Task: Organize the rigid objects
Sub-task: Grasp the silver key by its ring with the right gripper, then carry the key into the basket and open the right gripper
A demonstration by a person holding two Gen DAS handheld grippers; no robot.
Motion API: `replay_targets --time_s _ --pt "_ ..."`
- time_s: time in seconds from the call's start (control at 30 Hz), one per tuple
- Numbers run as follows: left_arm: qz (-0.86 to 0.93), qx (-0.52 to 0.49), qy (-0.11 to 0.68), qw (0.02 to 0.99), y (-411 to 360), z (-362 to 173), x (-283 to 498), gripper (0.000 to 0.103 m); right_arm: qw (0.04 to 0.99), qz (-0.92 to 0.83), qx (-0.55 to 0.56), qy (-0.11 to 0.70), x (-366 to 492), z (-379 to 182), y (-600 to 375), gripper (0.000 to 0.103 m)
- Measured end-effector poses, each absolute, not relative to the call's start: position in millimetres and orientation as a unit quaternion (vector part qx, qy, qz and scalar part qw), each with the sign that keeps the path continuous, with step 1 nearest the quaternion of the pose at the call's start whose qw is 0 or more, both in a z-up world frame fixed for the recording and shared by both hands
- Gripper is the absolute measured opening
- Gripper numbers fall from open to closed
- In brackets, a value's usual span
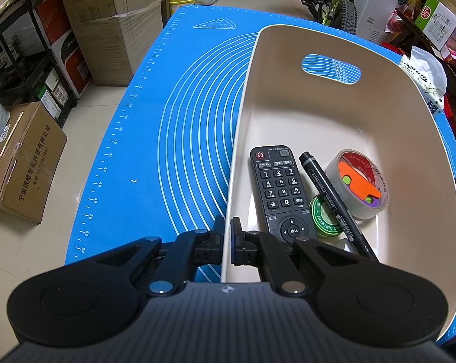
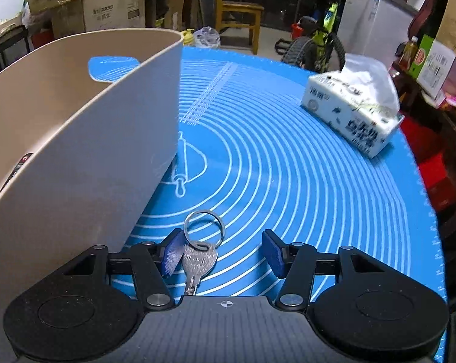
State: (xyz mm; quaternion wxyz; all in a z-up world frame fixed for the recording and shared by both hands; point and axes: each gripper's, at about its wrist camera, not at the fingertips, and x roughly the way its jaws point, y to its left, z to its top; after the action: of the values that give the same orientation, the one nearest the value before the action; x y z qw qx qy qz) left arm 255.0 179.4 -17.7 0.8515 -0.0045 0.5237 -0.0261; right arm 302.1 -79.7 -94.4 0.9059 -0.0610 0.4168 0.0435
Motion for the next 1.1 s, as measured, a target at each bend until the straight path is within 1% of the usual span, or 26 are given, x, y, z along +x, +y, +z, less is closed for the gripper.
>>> replay_targets --time_s 0.27,0.3,0.37,0.5,0.63,0.7,0.73,0.77,0.9,0.97,1.0,1.03,1.1 --pt "-0.026 -0.005 0.524 0.851 178.3 -17.1 255.0 0.005 0.915 0.013 -0.094 0.393 298.3 -84.7 -83.0 0.055" --pt "-0.026 -0.005 0.524 0.851 178.4 -17.1 255.0 0.005 0.914 0.012 -0.092 0.394 298.8 -85.1 -84.5 0.054" --pt "-0.026 -0.005 0.524 0.851 178.2 -17.1 255.0 0.005 0.911 0.011 -0.085 0.404 301.2 -89.2 -86.6 0.049" --pt "-0.026 -0.005 0.524 0.851 178.2 -17.0 255.0 0.005 0.91 0.025 -0.068 0.409 303.8 -93.3 -88.9 0.047" --pt "-0.026 -0.005 0.524 0.851 178.1 -17.1 255.0 0.005 0.91 0.031 -0.057 0.41 303.8 -94.1 -90.3 0.043" --pt "-0.026 -0.005 0.524 0.851 178.2 -17.1 255.0 0.005 0.91 0.034 -0.052 0.41 304.5 -94.3 -91.5 0.039" --pt "-0.026 -0.005 0.524 0.851 178.1 -17.1 255.0 0.005 0.91 0.037 -0.045 0.411 304.7 -94.5 -92.2 0.034" --pt "-0.026 -0.005 0.524 0.851 178.0 -17.2 255.0 0.005 0.909 0.041 -0.037 0.412 305.5 -94.1 -93.0 0.022" --pt "-0.026 -0.005 0.524 0.851 178.1 -17.1 255.0 0.005 0.909 0.04 -0.029 0.413 305.9 -93.5 -93.5 0.02" --pt "-0.026 -0.005 0.524 0.851 178.1 -17.2 255.0 0.005 0.91 0.035 -0.022 0.412 304.7 -91.5 -95.8 0.016" --pt "-0.026 -0.005 0.524 0.851 178.1 -17.1 255.0 0.005 0.912 0.033 -0.022 0.407 303.4 -89.6 -96.6 0.016" --pt "-0.026 -0.005 0.524 0.851 178.2 -17.2 255.0 0.005 0.915 0.033 -0.021 0.401 302.0 -86.7 -97.1 0.012" --pt "-0.026 -0.005 0.524 0.851 178.0 -17.2 254.9 0.005 0.921 0.032 -0.021 0.387 299.0 -79.1 -98.0 0.012"
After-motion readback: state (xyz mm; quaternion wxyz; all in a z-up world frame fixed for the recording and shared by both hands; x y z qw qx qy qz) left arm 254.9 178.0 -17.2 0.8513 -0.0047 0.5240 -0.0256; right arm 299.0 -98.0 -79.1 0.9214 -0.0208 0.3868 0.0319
